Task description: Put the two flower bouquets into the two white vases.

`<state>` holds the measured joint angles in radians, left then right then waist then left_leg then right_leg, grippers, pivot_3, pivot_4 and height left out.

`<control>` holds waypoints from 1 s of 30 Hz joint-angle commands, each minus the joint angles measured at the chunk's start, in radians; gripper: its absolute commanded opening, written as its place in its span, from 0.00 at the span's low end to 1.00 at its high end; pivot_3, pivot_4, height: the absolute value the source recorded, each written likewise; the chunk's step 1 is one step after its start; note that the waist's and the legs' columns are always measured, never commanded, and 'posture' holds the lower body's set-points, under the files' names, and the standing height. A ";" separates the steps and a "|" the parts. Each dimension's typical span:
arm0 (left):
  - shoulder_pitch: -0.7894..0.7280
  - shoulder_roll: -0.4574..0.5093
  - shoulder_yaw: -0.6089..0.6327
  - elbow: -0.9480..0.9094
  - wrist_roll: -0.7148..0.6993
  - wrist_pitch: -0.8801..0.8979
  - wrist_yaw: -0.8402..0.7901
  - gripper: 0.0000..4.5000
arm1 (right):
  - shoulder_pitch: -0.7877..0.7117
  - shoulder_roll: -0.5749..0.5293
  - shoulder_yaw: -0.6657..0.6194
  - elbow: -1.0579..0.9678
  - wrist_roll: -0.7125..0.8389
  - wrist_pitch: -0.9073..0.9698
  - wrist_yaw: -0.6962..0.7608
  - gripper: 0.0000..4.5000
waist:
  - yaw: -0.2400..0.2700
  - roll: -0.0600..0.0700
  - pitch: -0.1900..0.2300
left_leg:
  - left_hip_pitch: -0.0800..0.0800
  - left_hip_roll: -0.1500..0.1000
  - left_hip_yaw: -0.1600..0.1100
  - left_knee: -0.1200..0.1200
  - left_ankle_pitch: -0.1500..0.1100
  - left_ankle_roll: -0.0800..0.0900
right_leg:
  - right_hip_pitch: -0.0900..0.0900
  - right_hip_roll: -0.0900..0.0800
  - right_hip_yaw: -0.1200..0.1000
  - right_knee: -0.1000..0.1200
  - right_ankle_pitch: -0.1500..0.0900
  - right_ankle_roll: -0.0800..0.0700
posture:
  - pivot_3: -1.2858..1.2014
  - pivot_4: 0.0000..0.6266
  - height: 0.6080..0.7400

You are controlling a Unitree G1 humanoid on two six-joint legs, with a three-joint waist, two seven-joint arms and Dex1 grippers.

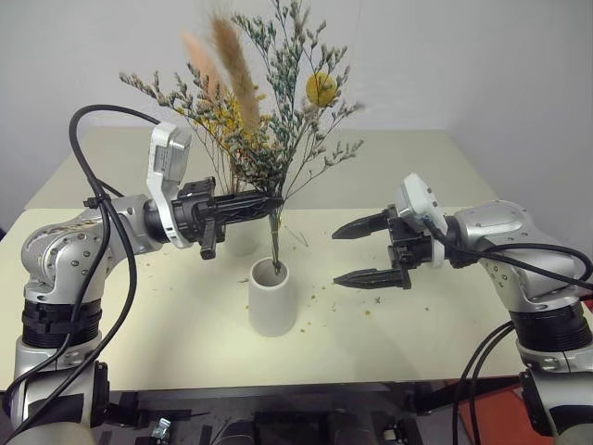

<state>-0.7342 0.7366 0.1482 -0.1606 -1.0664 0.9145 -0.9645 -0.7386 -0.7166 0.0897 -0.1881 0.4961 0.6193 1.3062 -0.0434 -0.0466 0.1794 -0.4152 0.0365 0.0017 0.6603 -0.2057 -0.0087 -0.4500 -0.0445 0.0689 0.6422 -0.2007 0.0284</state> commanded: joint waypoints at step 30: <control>0.241 0.067 0.113 -0.197 0.132 -0.175 -0.077 0.88 | -0.030 -0.026 0.015 -0.019 0.002 -0.036 0.015 1.00 | -0.001 0.000 0.000 | 0.000 0.001 0.000 0.000 0.000 0.000 | 0.000 0.000 0.000 0.000 -0.001 0.001 | 0.52 0.24 1.00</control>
<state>-0.4934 0.7856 0.2097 -0.3172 -0.9067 0.7349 -1.0539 -0.7437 -0.7300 0.1156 -0.1874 0.4926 0.6083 1.3097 -0.0442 -0.0465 0.1794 -0.4146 0.0373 0.0018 0.6604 -0.2058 -0.0085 -0.4493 -0.0443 0.0689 0.6422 -0.2016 0.0298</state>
